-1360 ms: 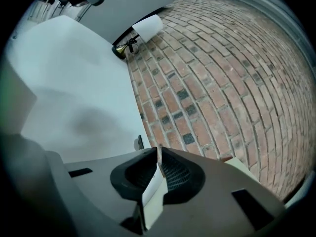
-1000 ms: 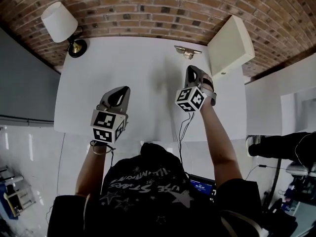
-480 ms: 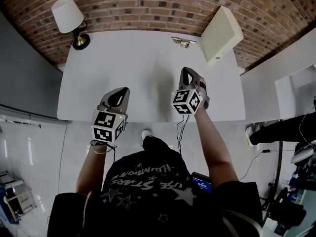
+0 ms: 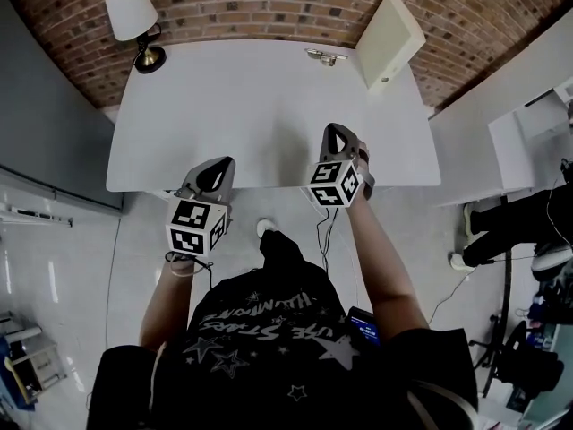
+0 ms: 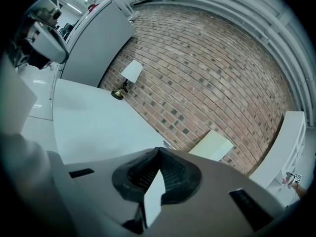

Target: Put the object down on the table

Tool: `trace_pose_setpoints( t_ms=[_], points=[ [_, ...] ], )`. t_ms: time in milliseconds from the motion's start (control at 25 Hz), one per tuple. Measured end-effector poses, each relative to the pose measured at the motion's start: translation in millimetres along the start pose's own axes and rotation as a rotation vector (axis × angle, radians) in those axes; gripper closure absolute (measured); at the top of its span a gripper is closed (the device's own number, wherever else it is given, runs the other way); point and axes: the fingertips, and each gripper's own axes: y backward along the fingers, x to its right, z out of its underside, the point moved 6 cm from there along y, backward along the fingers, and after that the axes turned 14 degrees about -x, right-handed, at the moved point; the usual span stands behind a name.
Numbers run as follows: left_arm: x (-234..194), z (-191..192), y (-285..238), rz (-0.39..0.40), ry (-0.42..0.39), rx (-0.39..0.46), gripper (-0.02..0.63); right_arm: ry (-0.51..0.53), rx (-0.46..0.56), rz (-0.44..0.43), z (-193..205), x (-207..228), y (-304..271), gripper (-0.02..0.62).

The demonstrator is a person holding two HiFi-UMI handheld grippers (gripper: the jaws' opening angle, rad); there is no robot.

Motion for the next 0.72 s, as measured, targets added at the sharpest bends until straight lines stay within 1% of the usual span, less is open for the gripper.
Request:
trace_pose_setpoints(
  t_ms=[200,400,520,720],
  points=[
    [15.0,33.1,37.6,0.002,0.009,-0.010,0.584,-0.021,-0.015,-0.012,20.1,-28.7,46.5,0.594],
    [28.4,69.4,68.7,0.020,0.030,-0.028,0.584,-0.042,-0.058,-0.038,45.8,-60.5,87.4,0.594],
    [41.5,87.5,81.2,0.034,0.039,-0.040,0.584,-0.041,-0.073,-0.054,62.1,-74.6,109.5,0.594],
    [64.4,106.7,92.5,0.046,0.035,-0.055,0.584,-0.053,-0.080,-0.072,84.1,-86.8,134.5,0.594]
  ],
)
